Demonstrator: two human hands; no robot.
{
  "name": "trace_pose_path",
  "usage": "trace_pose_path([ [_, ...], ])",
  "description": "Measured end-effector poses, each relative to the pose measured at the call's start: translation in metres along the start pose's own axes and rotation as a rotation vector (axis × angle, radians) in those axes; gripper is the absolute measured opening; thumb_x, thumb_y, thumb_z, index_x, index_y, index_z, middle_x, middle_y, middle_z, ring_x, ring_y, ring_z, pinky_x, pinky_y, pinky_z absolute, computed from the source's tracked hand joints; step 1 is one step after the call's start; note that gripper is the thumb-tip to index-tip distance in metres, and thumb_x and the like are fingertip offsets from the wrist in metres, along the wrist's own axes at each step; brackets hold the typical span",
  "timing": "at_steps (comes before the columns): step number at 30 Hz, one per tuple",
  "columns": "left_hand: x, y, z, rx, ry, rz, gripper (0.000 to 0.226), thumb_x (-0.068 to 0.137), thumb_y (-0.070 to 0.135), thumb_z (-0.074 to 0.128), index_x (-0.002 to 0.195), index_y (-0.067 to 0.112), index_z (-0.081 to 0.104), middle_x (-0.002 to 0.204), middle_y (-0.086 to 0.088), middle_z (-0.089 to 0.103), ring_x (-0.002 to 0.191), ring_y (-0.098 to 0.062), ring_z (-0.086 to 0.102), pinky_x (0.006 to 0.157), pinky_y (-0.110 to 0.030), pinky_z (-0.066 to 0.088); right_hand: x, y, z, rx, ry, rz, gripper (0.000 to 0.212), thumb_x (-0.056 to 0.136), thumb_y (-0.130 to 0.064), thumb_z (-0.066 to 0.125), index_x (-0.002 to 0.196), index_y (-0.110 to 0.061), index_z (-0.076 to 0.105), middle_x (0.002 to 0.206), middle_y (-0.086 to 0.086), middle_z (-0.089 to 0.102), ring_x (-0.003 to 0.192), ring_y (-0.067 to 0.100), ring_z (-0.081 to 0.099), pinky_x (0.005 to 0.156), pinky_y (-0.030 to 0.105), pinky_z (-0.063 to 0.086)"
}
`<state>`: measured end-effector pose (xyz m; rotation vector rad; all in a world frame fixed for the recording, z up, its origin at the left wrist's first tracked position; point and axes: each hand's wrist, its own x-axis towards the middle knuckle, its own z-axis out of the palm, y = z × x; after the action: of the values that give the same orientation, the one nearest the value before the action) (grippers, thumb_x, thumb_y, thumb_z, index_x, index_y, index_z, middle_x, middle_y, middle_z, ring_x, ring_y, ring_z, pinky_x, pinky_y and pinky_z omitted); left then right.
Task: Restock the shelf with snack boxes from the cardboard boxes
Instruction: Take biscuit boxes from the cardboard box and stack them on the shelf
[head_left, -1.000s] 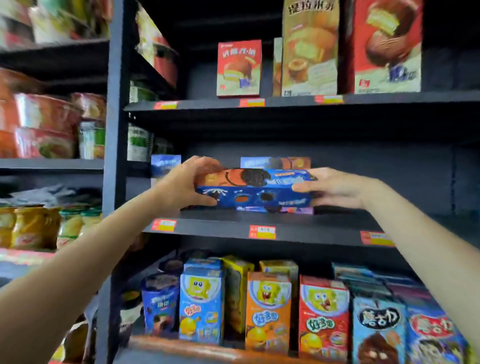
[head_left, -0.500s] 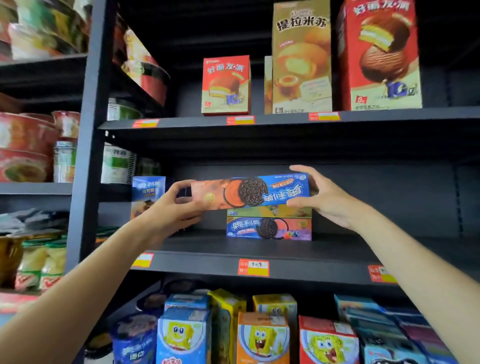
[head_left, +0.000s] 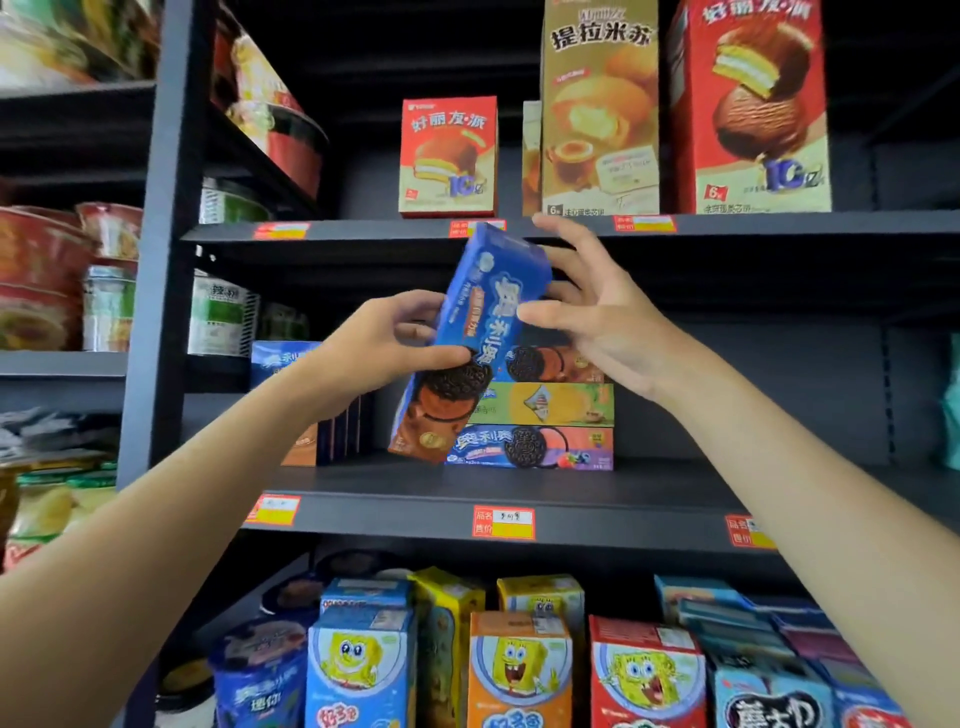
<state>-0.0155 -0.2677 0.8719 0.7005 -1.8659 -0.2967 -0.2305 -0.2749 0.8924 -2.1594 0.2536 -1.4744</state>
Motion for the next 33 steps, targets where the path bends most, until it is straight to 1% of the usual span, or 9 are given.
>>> trace_pose_path([
  [3, -0.011, -0.004, -0.009, -0.246, 0.014, -0.015, 0.040, 0.066, 0.012, 0.077, 0.101, 0.027, 0.062, 0.101, 0.009, 0.071, 0.093, -0.007, 0.067, 0.081, -0.026, 0.056, -0.007, 0.008, -0.004, -0.251, -0.110, 0.143, 0.080, 0.068, -0.013, 0.078, 0.133, -0.035, 0.036, 0.133, -0.004, 0.046, 0.117, 0.013, 0.051, 0.097, 0.028, 0.046],
  [6, -0.017, -0.008, -0.008, -0.537, 0.062, -0.060, 0.031, 0.070, 0.012, 0.067, 0.100, 0.017, 0.061, 0.097, 0.006, 0.072, 0.090, -0.009, 0.068, 0.069, -0.028, 0.057, -0.023, 0.023, -0.006, -0.527, -0.289, 0.381, 0.080, 0.070, -0.020, 0.082, 0.132, -0.037, 0.035, 0.126, -0.012, 0.051, 0.112, 0.009, 0.057, 0.094, 0.024, 0.049],
  [11, -0.014, -0.023, 0.003, -0.697, 0.139, -0.177, 0.015, 0.084, 0.002, 0.056, 0.096, 0.009, 0.062, 0.090, -0.001, 0.074, 0.084, -0.013, 0.070, 0.068, -0.024, 0.057, -0.034, 0.036, -0.026, -0.304, -0.081, 0.447, 0.050, 0.077, -0.005, 0.073, 0.115, -0.028, 0.051, 0.113, 0.004, 0.064, 0.081, 0.018, 0.068, 0.061, 0.025, 0.056],
  [16, 0.004, -0.057, 0.013, -0.795, 0.406, -0.292, 0.019, 0.087, 0.005, 0.060, 0.106, 0.002, 0.058, 0.097, -0.010, 0.069, 0.084, -0.014, 0.069, 0.071, -0.017, 0.057, -0.036, 0.041, -0.060, -0.113, 0.060, 0.483, 0.039, 0.081, -0.003, 0.067, 0.115, -0.020, 0.056, 0.106, 0.010, 0.063, 0.088, 0.020, 0.068, 0.070, 0.028, 0.058],
  [18, 0.019, -0.071, 0.024, -0.702, 0.539, -0.339, 0.019, 0.084, 0.004, 0.065, 0.101, 0.005, 0.057, 0.096, -0.013, 0.067, 0.081, -0.015, 0.066, 0.070, -0.017, 0.056, -0.034, 0.047, -0.071, -0.084, 0.182, 0.474, 0.037, 0.084, -0.003, 0.064, 0.118, -0.016, 0.055, 0.100, 0.011, 0.065, 0.084, 0.020, 0.067, 0.070, 0.027, 0.058],
  [20, 0.036, -0.083, 0.039, -0.412, 0.609, -0.395, 0.014, 0.080, 0.006, 0.070, 0.092, 0.008, 0.061, 0.095, -0.012, 0.067, 0.080, -0.016, 0.062, 0.076, -0.023, 0.053, -0.027, 0.058, -0.078, -0.137, 0.343, 0.451, 0.033, 0.087, -0.003, 0.061, 0.119, -0.009, 0.055, 0.095, 0.011, 0.066, 0.077, 0.019, 0.066, 0.069, 0.025, 0.057],
  [25, 0.067, -0.093, 0.063, -0.021, 0.658, -0.428, 0.027, 0.086, 0.012, 0.065, 0.111, 0.004, 0.065, 0.104, -0.006, 0.067, 0.098, -0.019, 0.061, 0.082, -0.027, 0.044, -0.003, 0.090, -0.081, -0.455, 0.696, 0.368, 0.016, 0.088, -0.006, 0.061, 0.104, -0.003, 0.064, 0.081, 0.005, 0.067, 0.066, 0.012, 0.061, 0.059, 0.020, 0.049],
  [29, 0.074, -0.101, 0.065, 0.265, 0.569, -0.447, 0.019, 0.088, 0.016, 0.060, 0.101, 0.006, 0.070, 0.095, -0.012, 0.068, 0.094, -0.030, 0.061, 0.070, -0.027, 0.038, 0.010, 0.107, -0.084, -0.550, 0.764, 0.389, 0.016, 0.086, -0.012, 0.065, 0.101, -0.006, 0.067, 0.097, 0.008, 0.069, 0.081, 0.016, 0.061, 0.070, 0.027, 0.048],
  [33, 0.085, -0.112, 0.063, 0.356, 0.528, -0.530, 0.021, 0.088, 0.016, 0.055, 0.101, 0.007, 0.070, 0.101, -0.016, 0.067, 0.092, -0.034, 0.058, 0.068, -0.028, 0.036, 0.013, 0.126, -0.088, -0.754, 0.703, 0.529, 0.015, 0.088, -0.022, 0.062, 0.087, -0.008, 0.067, 0.092, 0.009, 0.069, 0.091, 0.025, 0.063, 0.084, 0.041, 0.051],
])
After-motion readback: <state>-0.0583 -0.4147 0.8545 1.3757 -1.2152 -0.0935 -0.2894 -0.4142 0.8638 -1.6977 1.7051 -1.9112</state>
